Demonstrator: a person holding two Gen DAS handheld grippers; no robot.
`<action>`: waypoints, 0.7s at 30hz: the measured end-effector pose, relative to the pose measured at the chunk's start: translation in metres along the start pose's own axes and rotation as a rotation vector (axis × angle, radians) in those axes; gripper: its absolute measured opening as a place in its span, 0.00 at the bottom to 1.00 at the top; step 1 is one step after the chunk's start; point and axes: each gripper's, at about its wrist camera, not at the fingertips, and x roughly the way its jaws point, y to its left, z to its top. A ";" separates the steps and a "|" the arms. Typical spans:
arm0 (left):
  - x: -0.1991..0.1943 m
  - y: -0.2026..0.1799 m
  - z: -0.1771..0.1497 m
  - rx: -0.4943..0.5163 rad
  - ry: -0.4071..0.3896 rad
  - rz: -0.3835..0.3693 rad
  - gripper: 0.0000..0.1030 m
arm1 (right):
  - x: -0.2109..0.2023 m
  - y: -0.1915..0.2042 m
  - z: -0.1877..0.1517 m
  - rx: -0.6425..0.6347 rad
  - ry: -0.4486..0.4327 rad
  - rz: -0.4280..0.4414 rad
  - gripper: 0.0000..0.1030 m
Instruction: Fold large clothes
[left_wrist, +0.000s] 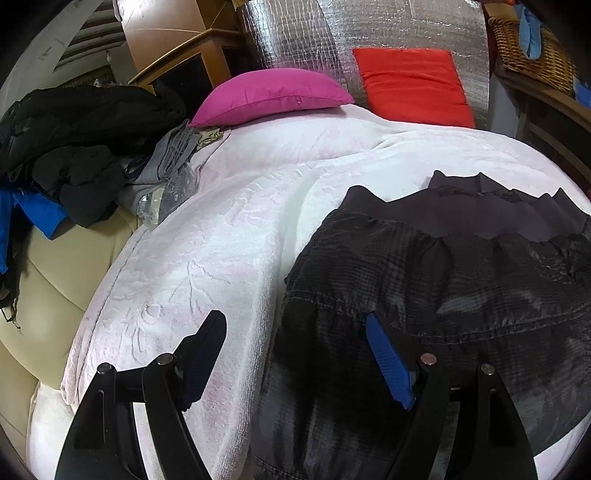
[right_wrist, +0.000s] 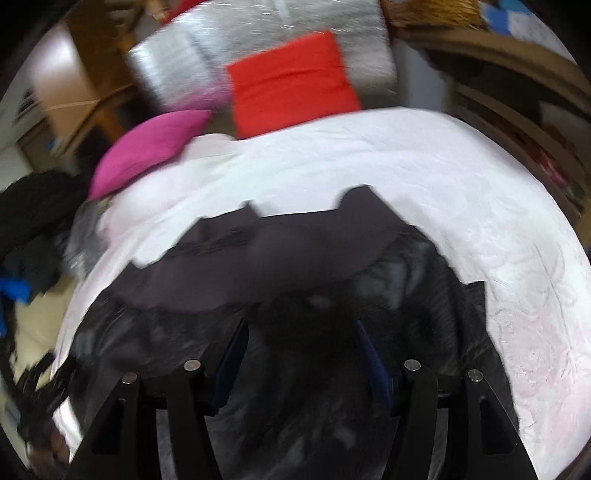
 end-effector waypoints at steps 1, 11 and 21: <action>0.000 -0.001 0.000 0.003 -0.002 0.002 0.76 | -0.003 0.007 -0.004 -0.028 -0.001 0.017 0.62; 0.009 -0.011 -0.001 0.020 0.018 0.008 0.76 | 0.045 0.032 -0.021 -0.085 0.172 -0.002 0.62; 0.006 -0.012 -0.003 0.019 0.013 0.010 0.76 | 0.001 0.036 -0.022 -0.086 0.052 0.107 0.62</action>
